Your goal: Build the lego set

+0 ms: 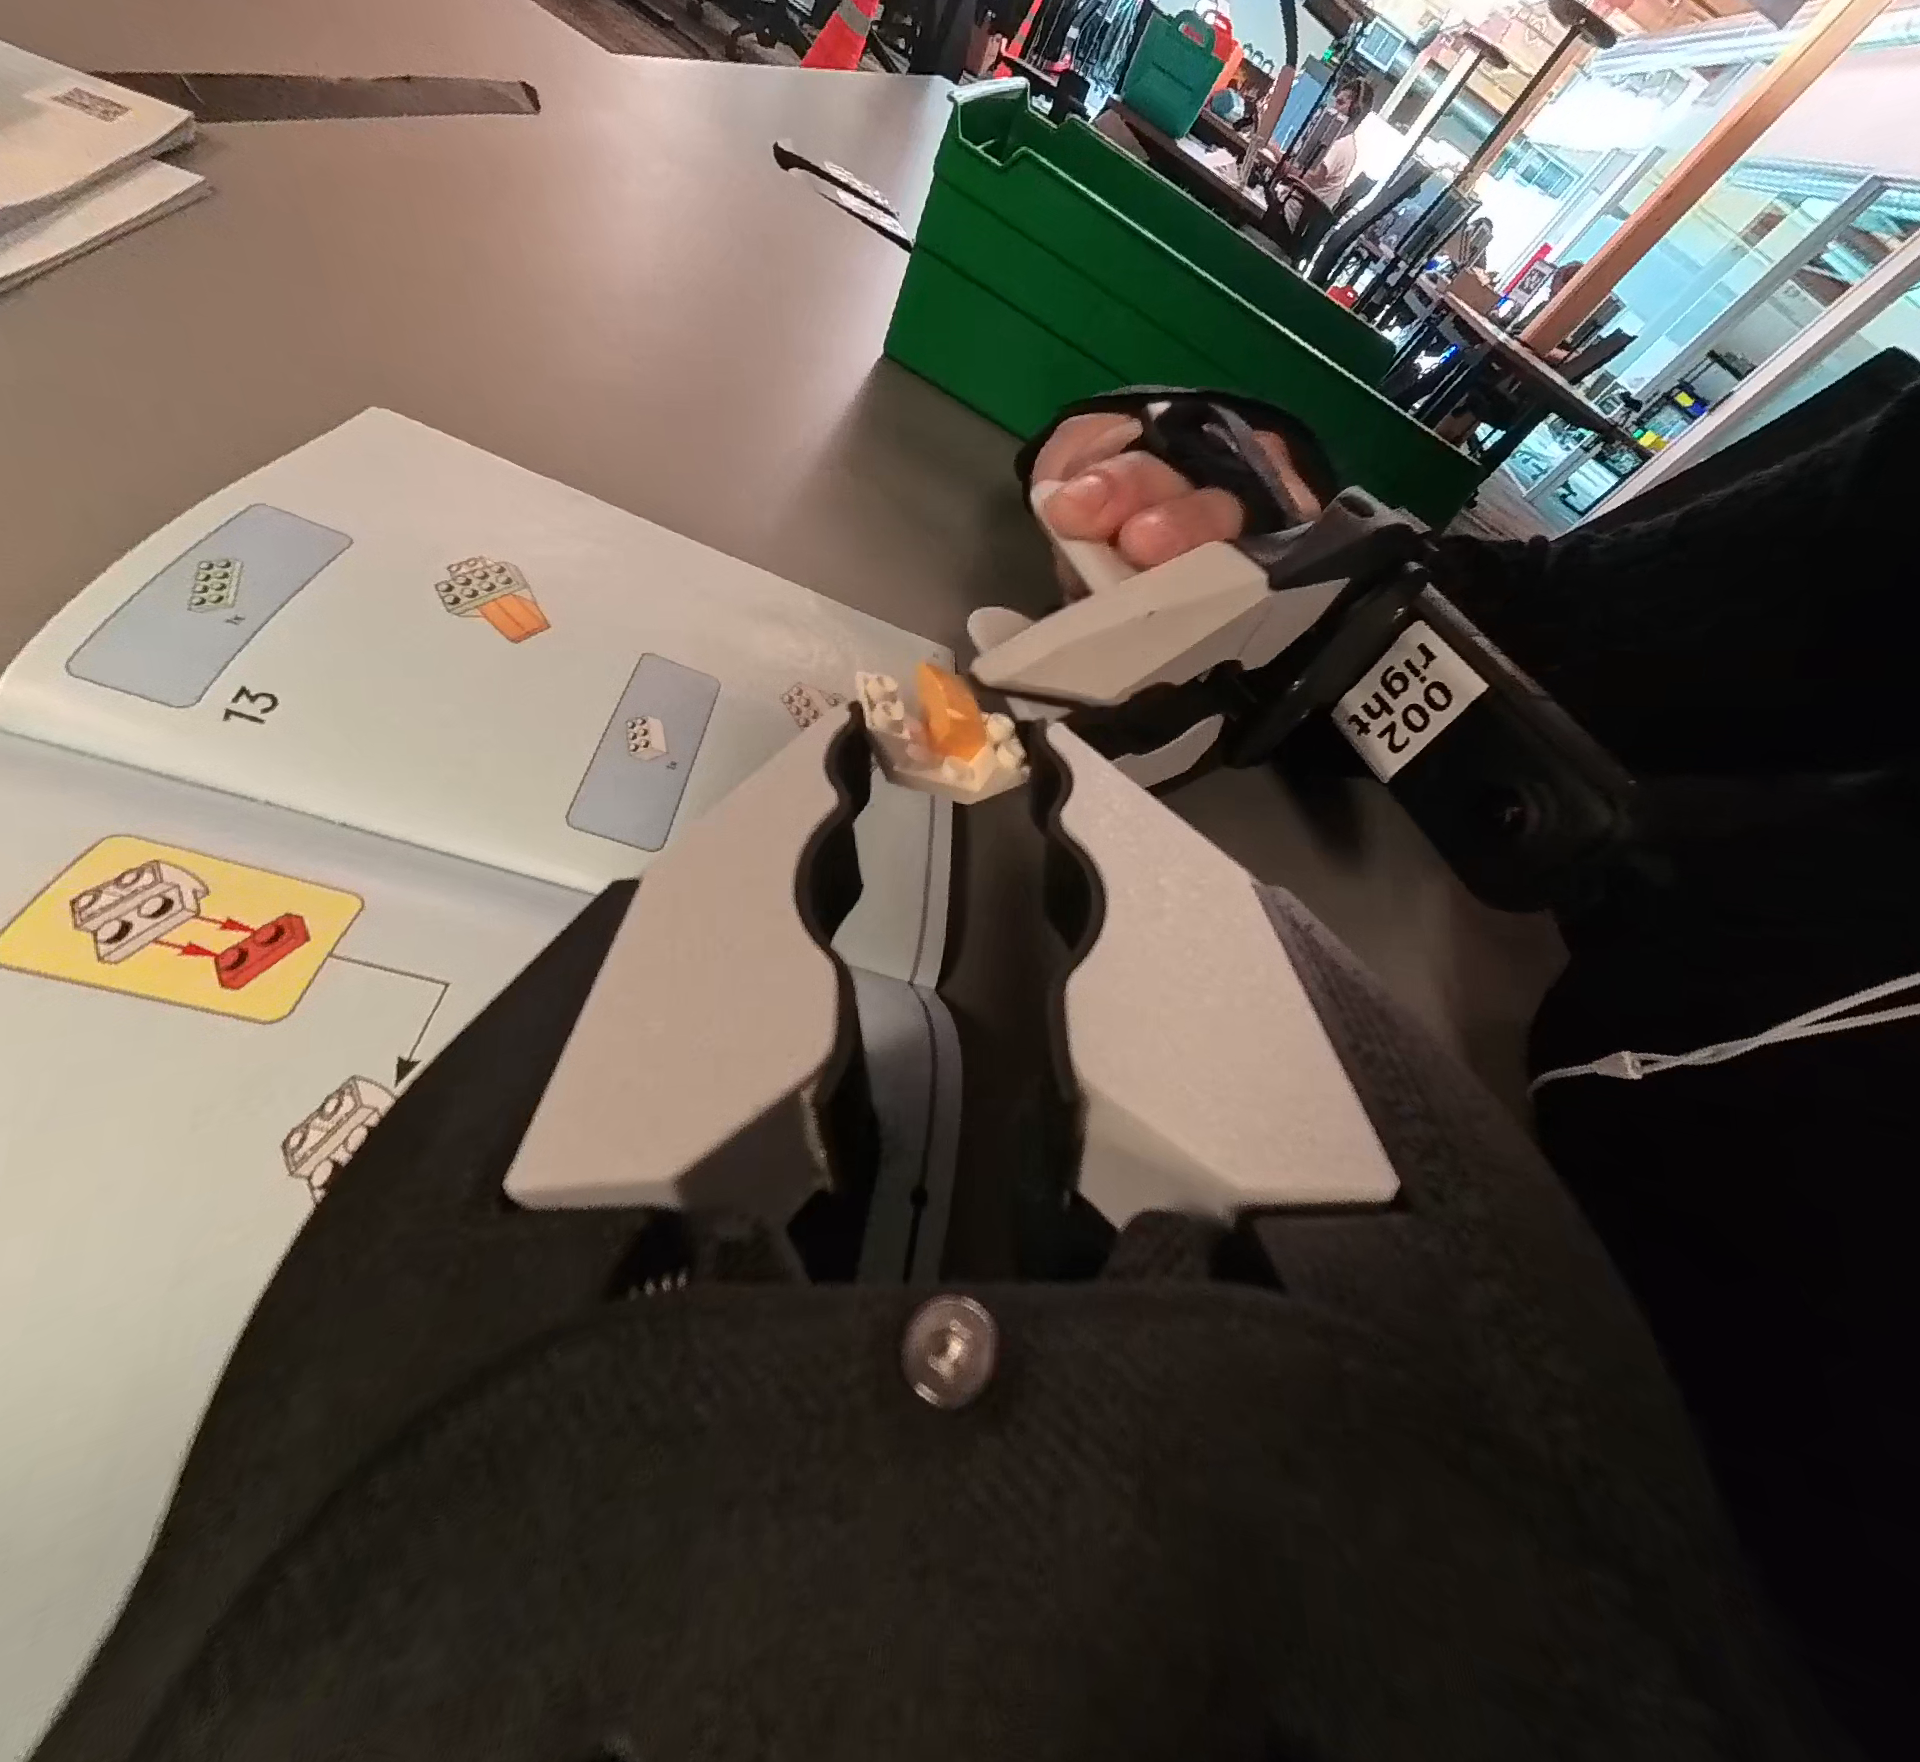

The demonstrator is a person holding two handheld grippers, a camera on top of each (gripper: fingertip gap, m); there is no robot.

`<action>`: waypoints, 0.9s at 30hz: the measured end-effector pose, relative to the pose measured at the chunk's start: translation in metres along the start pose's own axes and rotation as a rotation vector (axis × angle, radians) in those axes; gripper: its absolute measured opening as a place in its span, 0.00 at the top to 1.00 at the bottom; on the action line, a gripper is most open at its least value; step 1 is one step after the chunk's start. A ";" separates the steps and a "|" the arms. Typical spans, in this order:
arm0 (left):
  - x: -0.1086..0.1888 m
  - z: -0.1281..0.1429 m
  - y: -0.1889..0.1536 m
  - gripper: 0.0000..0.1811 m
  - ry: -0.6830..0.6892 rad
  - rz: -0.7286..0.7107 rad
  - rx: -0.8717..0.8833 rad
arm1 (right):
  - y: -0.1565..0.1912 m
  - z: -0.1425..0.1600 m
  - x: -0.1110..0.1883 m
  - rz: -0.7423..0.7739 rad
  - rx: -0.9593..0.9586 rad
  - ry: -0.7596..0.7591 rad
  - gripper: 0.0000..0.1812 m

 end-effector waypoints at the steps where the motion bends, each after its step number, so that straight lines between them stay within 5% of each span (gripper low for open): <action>1: 0.000 0.000 0.000 0.84 0.000 0.002 -0.001 | 0.000 0.000 0.000 0.000 -0.006 -0.002 0.85; 8: 0.009 -0.006 -0.005 0.84 -0.144 0.008 -0.047 | -0.017 0.014 0.006 0.078 -0.176 -0.053 0.64; 16: 0.022 -0.019 -0.021 0.84 -0.304 -0.055 -0.204 | -0.025 0.058 -0.006 0.064 -0.509 0.079 0.62; 18: 0.029 -0.024 -0.033 0.84 -0.368 0.093 -0.225 | -0.027 0.065 -0.009 0.056 -0.581 0.098 0.62; 21: 0.038 -0.030 -0.054 0.84 -0.422 0.498 -0.185 | -0.039 0.069 -0.004 -0.002 -0.799 0.064 0.61; 24: 0.042 -0.032 -0.065 0.84 -0.412 0.866 -0.114 | -0.074 0.038 0.021 -0.163 -1.017 -0.154 0.62; 27: 0.041 -0.031 -0.071 0.84 -0.412 1.147 -0.033 | -0.114 -0.010 0.049 -0.361 -1.042 -0.326 0.63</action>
Point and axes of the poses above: each gripper's, where its closed fingertips meet, x back along the fingers, z out of its underside, y = z × x across the jaws, the point moved 8 cm from there along x, back along the fingers, and after that the axes turned 15 degrees about y, right-handed, at the moved point
